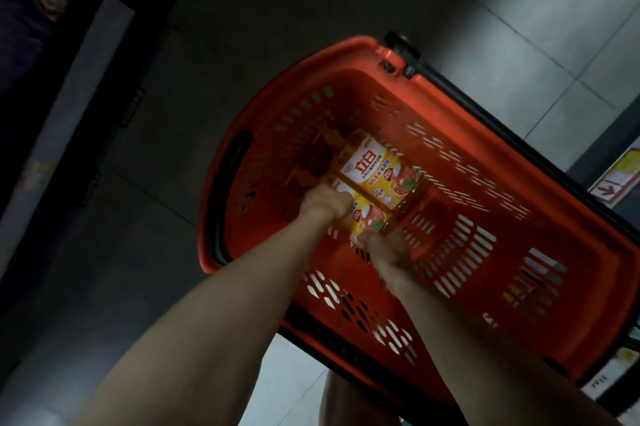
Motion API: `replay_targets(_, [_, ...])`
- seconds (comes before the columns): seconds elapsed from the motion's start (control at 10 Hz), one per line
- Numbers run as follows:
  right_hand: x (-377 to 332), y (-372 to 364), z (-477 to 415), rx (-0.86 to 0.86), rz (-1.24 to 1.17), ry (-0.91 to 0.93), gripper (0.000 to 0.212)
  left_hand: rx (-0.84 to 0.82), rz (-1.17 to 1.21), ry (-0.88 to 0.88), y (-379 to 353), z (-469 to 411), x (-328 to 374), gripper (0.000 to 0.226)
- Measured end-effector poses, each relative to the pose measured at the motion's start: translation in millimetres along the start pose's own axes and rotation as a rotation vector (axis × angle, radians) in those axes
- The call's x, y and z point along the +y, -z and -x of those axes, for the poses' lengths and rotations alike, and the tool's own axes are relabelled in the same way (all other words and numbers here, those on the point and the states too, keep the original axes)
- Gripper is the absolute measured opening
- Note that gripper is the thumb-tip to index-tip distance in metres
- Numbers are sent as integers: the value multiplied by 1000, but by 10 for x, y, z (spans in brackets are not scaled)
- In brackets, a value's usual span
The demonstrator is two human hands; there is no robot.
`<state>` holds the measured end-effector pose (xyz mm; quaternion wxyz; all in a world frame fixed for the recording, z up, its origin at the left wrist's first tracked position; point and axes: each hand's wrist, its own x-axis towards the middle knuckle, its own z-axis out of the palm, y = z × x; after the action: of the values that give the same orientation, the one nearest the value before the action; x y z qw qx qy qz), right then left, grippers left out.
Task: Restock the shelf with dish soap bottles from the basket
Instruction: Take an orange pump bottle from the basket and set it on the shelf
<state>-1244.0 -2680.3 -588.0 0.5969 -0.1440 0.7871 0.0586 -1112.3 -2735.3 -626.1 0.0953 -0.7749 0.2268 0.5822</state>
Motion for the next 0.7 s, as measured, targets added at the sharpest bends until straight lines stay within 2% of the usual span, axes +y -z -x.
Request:
replay_targets(0.1, [68,-44,-164,-14,-119,-68,16,-11,142,60,19,-178,-17,25])
replay_targets(0.2, [84,-93,-265,-17,-221,-120,10,-130,261,103,9,-242,-23,30])
replay_targets(0.3, [79,-127,-305,-64,-303,-166,36,-122,273,108,10,-276,-59,33])
replay_targets(0.5, [88,-173,-363,-54,-317,-183,48,-75,180,129,-3,-218,-88,35])
replay_targets(0.6, [98,-164,-391,-75,-323,-145,41,-77,196,118,8,-221,-62,21])
replay_targets(0.7, [129,-136,-330,-75,-317,-157,44,-70,252,141,50,-135,-34,24])
